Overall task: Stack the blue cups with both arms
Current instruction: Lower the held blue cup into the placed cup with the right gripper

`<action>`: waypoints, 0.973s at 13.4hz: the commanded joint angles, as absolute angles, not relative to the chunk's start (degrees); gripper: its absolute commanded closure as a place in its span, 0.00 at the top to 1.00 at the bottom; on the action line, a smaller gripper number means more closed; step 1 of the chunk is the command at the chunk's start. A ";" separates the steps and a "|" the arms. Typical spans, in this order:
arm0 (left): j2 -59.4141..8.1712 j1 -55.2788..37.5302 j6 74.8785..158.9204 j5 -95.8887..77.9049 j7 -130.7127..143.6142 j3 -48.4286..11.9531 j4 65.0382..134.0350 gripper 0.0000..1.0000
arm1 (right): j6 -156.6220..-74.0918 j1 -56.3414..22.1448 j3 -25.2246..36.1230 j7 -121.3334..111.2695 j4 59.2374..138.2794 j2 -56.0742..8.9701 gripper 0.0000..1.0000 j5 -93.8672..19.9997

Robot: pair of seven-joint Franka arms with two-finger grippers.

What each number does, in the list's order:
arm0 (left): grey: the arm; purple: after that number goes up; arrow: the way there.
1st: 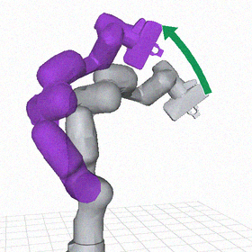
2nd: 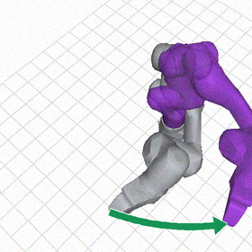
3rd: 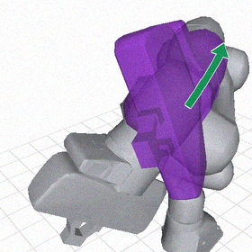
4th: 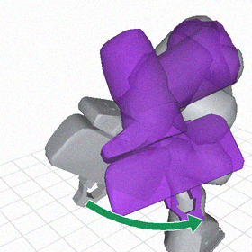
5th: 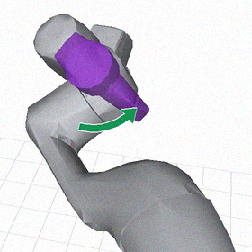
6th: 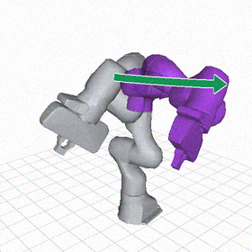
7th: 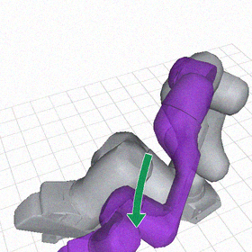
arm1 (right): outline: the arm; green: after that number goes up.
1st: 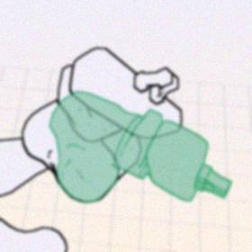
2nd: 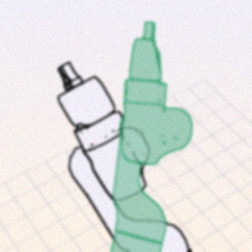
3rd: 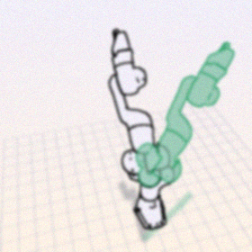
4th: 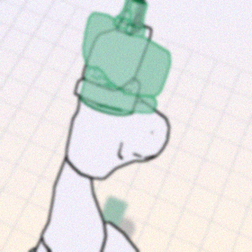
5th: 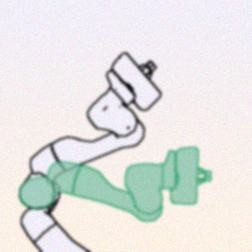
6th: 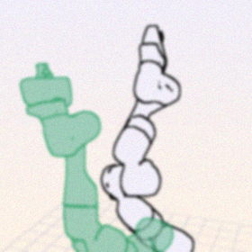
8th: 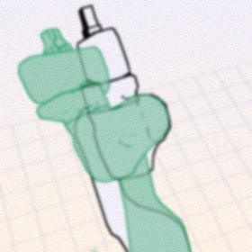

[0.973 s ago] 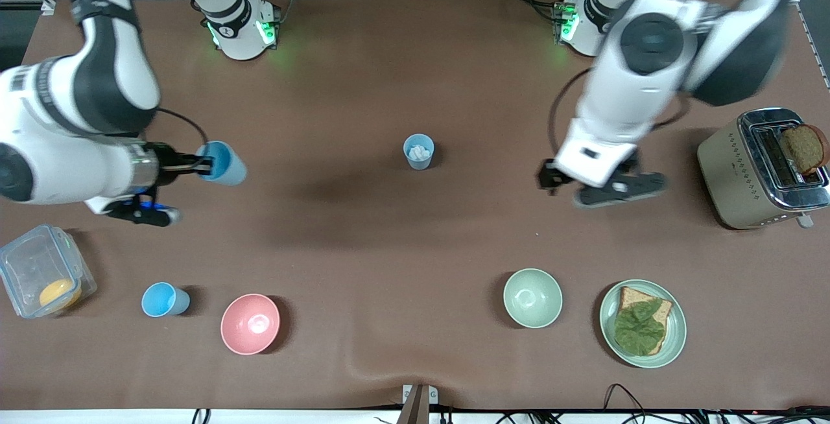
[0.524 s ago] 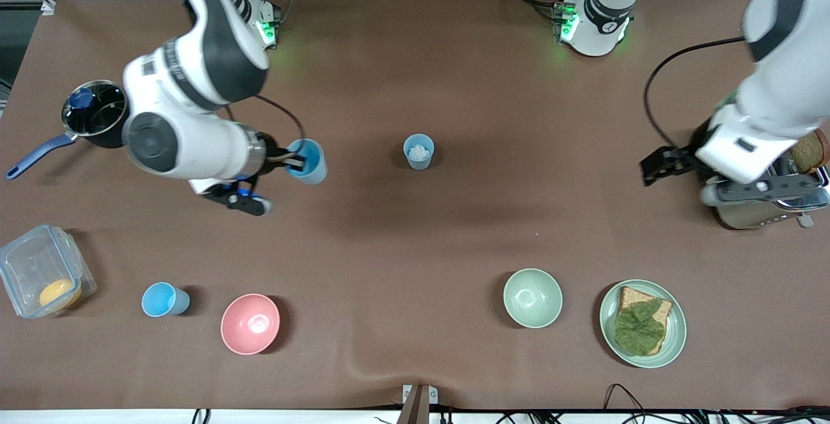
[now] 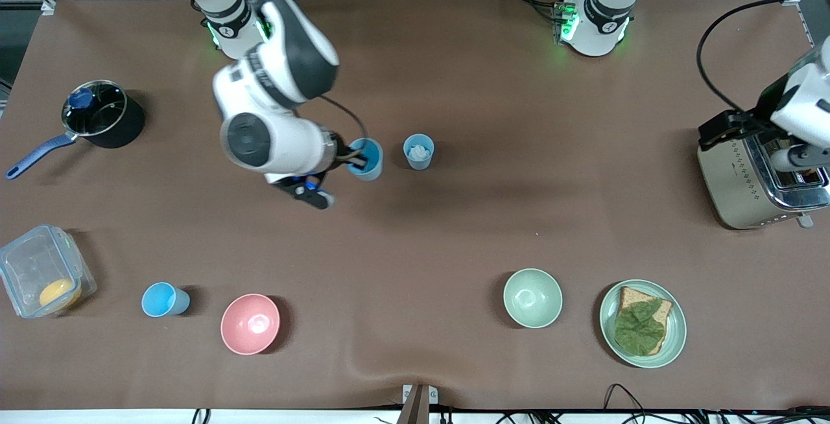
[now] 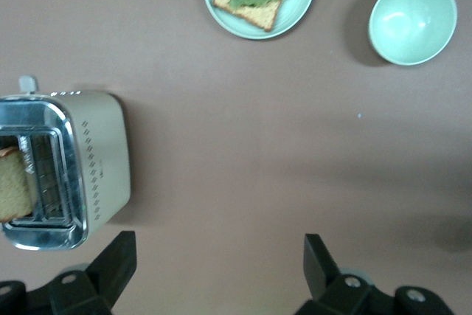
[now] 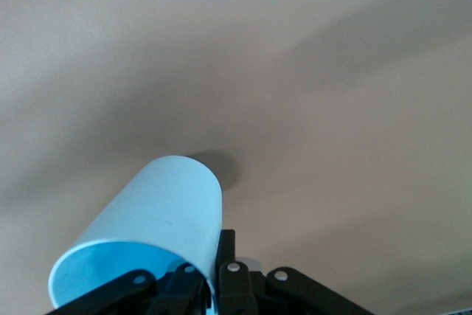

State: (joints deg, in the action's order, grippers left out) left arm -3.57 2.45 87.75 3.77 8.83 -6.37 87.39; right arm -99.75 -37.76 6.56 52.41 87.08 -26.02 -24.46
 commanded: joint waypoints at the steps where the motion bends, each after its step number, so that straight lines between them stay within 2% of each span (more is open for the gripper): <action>1: -1.23 0.09 85.61 0.98 7.82 -2.47 88.59 1.00 | -102.82 -41.74 7.29 59.65 89.46 -26.28 0.00 -26.27; 5: 0.08 -0.88 84.29 -0.09 8.44 -0.88 89.64 1.00 | -107.04 -44.99 7.29 64.68 92.72 -26.89 0.00 -28.47; 13: 0.53 -0.79 84.38 0.35 8.61 -0.18 90.35 1.00 | -113.29 -50.62 7.38 70.13 92.90 -31.38 0.00 -28.56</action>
